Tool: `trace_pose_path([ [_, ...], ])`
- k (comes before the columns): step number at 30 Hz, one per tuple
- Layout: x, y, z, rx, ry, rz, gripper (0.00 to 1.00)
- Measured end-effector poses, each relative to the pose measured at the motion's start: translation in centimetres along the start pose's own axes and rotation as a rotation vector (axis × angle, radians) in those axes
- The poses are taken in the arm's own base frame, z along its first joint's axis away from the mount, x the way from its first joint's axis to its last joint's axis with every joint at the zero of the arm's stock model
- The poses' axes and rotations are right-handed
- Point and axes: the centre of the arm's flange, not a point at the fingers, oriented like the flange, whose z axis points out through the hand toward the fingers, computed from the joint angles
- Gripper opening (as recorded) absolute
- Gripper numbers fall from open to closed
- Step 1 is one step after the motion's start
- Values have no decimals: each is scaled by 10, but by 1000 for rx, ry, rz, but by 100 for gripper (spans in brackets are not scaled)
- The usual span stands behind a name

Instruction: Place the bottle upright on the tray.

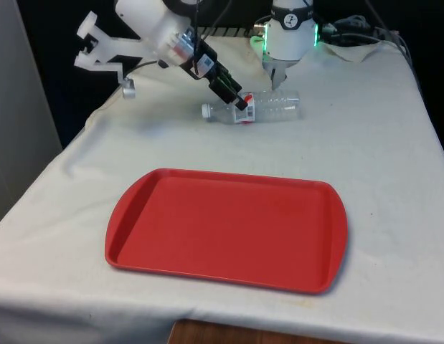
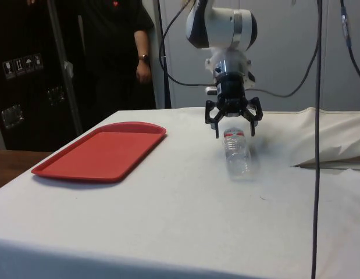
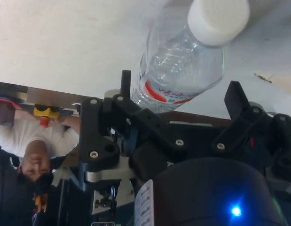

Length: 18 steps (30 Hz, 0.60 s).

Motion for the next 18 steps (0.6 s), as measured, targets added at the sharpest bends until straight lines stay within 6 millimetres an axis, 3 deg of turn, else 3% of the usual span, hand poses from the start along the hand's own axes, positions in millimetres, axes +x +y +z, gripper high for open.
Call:
trace_pose_path([
  [18, 9, 2, 10, 8, -46, -6, 100],
])
